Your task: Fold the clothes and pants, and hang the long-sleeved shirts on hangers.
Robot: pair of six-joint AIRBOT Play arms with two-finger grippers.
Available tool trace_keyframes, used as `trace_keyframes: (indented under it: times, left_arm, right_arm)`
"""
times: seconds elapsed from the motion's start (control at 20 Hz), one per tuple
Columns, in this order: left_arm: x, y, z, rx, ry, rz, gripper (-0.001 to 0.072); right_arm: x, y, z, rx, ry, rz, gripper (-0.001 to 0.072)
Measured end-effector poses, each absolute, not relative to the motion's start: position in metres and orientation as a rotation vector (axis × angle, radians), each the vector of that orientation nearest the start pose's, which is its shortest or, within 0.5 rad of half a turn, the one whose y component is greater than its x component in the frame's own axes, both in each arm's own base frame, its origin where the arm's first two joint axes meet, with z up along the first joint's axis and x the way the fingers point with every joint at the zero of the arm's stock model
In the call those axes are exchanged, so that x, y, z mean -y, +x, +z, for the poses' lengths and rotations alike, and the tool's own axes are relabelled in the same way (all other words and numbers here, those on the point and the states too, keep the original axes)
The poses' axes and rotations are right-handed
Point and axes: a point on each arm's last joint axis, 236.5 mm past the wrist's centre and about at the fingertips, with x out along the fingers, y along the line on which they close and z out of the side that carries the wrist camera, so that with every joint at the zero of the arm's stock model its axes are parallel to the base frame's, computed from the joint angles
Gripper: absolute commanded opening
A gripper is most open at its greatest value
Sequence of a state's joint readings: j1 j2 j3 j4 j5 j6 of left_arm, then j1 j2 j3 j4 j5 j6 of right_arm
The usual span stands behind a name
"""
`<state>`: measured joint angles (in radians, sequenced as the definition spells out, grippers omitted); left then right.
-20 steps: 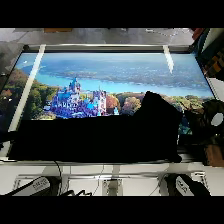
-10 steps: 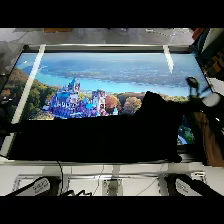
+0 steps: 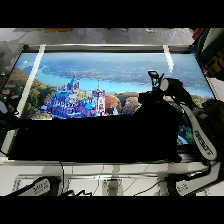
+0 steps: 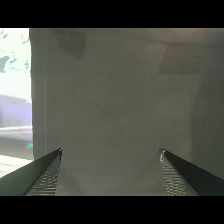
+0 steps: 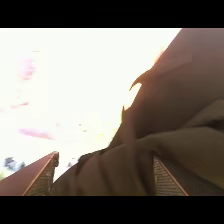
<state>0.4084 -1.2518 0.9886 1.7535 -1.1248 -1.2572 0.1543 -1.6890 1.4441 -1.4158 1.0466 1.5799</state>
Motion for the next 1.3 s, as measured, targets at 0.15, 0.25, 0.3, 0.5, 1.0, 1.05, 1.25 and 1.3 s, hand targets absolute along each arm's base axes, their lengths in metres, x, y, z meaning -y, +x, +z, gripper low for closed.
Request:
trace_keyframes:
  times: [0.15, 0.25, 0.3, 0.5, 1.0, 1.05, 1.25, 1.3]
  left_arm:
    - [-0.171, 0.303, -0.035, -1.440, 0.156, 0.196, 0.0696]
    - [-0.171, 0.304, -0.034, -1.435, 0.157, 0.195, 0.0696]
    - [-0.170, 0.305, -0.034, -1.433, 0.155, 0.194, 0.0696]
    - [-0.166, 0.308, -0.035, -1.423, 0.150, 0.185, 0.0696]
    - [-0.137, 0.323, -0.035, -1.403, 0.194, 0.111, 0.0696]
    - [-0.134, 0.325, -0.035, -1.402, 0.202, 0.102, 0.0696]
    - [-0.107, 0.334, -0.035, -1.388, 0.223, 0.041, 0.0685]
    - [-0.096, 0.337, -0.036, -1.382, 0.209, 0.028, 0.0623]
  right_arm:
    - [-0.094, 0.460, -0.089, -1.421, 0.015, 0.135, 0.0358]
    - [-0.089, 0.452, -0.105, -1.486, -0.008, 0.110, 0.0021]
    - [-0.087, 0.450, -0.110, -1.503, -0.015, 0.102, 0.0020]
    - [-0.091, 0.461, -0.101, -1.488, -0.054, 0.119, 0.0019]
    - [-0.119, 0.478, 0.073, -1.147, -0.111, 0.284, 0.0018]
    - [-0.118, 0.469, 0.087, -1.140, -0.124, 0.297, 0.0018]
    - [-0.100, 0.416, 0.123, -1.194, -0.220, 0.325, 0.0018]
    - [-0.092, 0.401, 0.130, -1.209, -0.239, 0.319, 0.0018]
